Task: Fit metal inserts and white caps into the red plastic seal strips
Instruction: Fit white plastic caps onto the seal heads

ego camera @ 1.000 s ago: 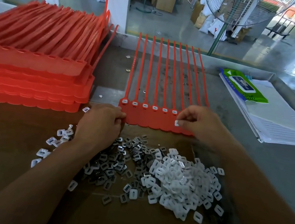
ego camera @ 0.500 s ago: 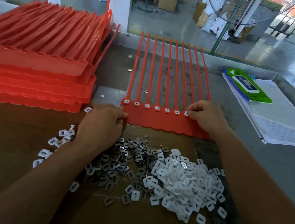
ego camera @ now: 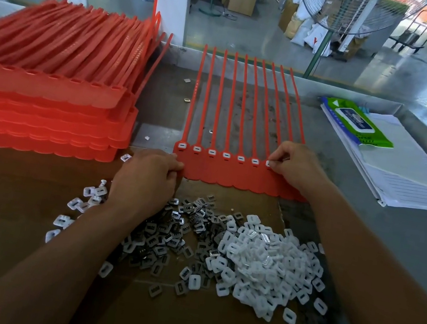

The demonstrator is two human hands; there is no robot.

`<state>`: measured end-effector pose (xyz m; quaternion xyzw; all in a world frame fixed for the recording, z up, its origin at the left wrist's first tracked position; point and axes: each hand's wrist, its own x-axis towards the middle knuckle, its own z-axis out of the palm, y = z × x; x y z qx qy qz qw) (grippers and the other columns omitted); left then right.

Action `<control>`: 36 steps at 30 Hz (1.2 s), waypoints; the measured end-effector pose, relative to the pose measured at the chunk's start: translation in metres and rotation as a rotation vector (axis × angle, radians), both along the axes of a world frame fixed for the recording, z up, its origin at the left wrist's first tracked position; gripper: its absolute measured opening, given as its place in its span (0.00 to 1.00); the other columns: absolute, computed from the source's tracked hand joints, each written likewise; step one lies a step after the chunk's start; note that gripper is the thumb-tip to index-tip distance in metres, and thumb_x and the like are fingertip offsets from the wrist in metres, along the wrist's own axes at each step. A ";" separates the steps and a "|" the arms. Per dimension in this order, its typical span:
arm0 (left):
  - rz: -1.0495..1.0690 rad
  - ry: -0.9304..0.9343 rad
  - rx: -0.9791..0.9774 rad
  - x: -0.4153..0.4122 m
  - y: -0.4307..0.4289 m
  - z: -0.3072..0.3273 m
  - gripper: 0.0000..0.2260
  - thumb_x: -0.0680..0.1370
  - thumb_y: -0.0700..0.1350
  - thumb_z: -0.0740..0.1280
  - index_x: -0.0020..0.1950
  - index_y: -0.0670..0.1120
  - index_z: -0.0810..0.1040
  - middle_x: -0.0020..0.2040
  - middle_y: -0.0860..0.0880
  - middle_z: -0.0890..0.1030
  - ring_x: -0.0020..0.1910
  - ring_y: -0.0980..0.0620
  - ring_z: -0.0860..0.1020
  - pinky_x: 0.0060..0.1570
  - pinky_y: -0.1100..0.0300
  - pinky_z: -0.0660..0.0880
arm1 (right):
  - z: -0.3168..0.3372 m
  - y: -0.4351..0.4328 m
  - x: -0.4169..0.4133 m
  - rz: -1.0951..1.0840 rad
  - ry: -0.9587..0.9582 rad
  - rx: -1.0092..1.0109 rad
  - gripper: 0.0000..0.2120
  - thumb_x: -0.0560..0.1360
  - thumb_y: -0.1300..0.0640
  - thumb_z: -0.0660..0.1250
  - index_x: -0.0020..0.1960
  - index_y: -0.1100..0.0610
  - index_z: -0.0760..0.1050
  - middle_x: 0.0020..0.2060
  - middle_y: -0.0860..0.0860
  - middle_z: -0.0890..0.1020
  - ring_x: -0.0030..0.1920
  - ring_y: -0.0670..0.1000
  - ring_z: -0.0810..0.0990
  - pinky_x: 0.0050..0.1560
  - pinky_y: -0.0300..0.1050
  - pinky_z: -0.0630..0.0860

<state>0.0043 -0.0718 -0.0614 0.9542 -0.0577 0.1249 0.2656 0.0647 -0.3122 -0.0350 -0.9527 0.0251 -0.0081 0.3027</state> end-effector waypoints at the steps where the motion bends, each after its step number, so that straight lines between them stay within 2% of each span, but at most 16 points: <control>1: 0.000 0.006 -0.001 0.000 0.000 0.000 0.12 0.74 0.39 0.62 0.55 0.45 0.80 0.58 0.48 0.79 0.56 0.50 0.76 0.57 0.60 0.68 | 0.000 0.000 0.001 0.004 0.008 -0.006 0.09 0.72 0.61 0.69 0.36 0.51 0.73 0.36 0.43 0.74 0.43 0.45 0.73 0.45 0.41 0.69; 8: 0.006 0.018 -0.012 0.000 0.000 0.000 0.12 0.74 0.39 0.62 0.56 0.45 0.80 0.59 0.48 0.78 0.57 0.50 0.75 0.57 0.60 0.68 | 0.000 0.002 0.008 -0.100 0.044 0.048 0.10 0.69 0.61 0.72 0.37 0.51 0.72 0.37 0.45 0.75 0.44 0.47 0.73 0.42 0.41 0.68; 13: 0.009 0.021 -0.009 -0.001 0.000 0.000 0.12 0.75 0.39 0.62 0.56 0.46 0.79 0.60 0.49 0.78 0.59 0.51 0.75 0.58 0.59 0.67 | 0.009 0.007 0.014 -0.160 0.114 0.077 0.13 0.67 0.65 0.73 0.35 0.52 0.71 0.48 0.51 0.78 0.51 0.50 0.73 0.52 0.45 0.71; 16: 0.007 0.026 -0.012 0.000 0.000 0.000 0.13 0.74 0.39 0.62 0.56 0.46 0.79 0.60 0.49 0.77 0.59 0.51 0.74 0.59 0.60 0.67 | 0.011 0.009 0.016 -0.174 0.142 0.084 0.11 0.67 0.66 0.72 0.37 0.53 0.72 0.51 0.53 0.79 0.49 0.50 0.72 0.51 0.44 0.70; 19: 0.001 0.019 -0.006 0.000 0.001 0.000 0.13 0.74 0.39 0.62 0.56 0.45 0.79 0.60 0.48 0.78 0.59 0.51 0.74 0.59 0.60 0.66 | 0.011 0.010 0.017 -0.185 0.153 0.083 0.08 0.68 0.66 0.72 0.41 0.56 0.75 0.49 0.53 0.78 0.50 0.50 0.73 0.51 0.45 0.70; 25: -0.001 0.010 -0.008 -0.001 0.001 0.000 0.12 0.74 0.38 0.62 0.56 0.45 0.79 0.59 0.48 0.78 0.59 0.50 0.75 0.58 0.60 0.67 | 0.006 0.008 0.013 -0.189 0.089 0.098 0.12 0.69 0.65 0.71 0.35 0.53 0.71 0.40 0.49 0.75 0.40 0.45 0.70 0.41 0.40 0.66; 28: -0.001 0.006 -0.015 -0.001 0.001 0.001 0.12 0.74 0.38 0.63 0.55 0.45 0.80 0.58 0.48 0.79 0.58 0.50 0.75 0.58 0.60 0.67 | -0.001 0.007 0.008 -0.173 0.022 0.058 0.12 0.70 0.62 0.71 0.35 0.51 0.70 0.38 0.46 0.72 0.42 0.46 0.71 0.42 0.41 0.67; 30: -0.002 0.011 -0.013 0.000 0.000 0.000 0.12 0.74 0.39 0.63 0.55 0.45 0.80 0.59 0.48 0.78 0.58 0.50 0.75 0.59 0.59 0.67 | -0.005 0.005 0.004 -0.143 -0.020 0.032 0.11 0.71 0.61 0.70 0.36 0.50 0.70 0.38 0.46 0.72 0.45 0.47 0.72 0.43 0.41 0.68; 34: -0.001 0.020 -0.006 0.000 0.000 0.000 0.13 0.74 0.39 0.62 0.56 0.46 0.79 0.60 0.48 0.78 0.59 0.50 0.74 0.60 0.57 0.67 | -0.003 0.002 -0.008 -0.089 -0.056 0.128 0.06 0.73 0.62 0.67 0.42 0.53 0.72 0.44 0.49 0.76 0.44 0.45 0.73 0.40 0.36 0.68; 36: -0.003 0.021 -0.004 0.001 0.000 0.000 0.13 0.74 0.39 0.62 0.56 0.46 0.79 0.60 0.48 0.78 0.59 0.50 0.74 0.60 0.57 0.67 | 0.002 0.004 -0.017 -0.049 -0.095 0.131 0.05 0.74 0.62 0.66 0.45 0.53 0.73 0.44 0.47 0.75 0.45 0.44 0.73 0.39 0.33 0.67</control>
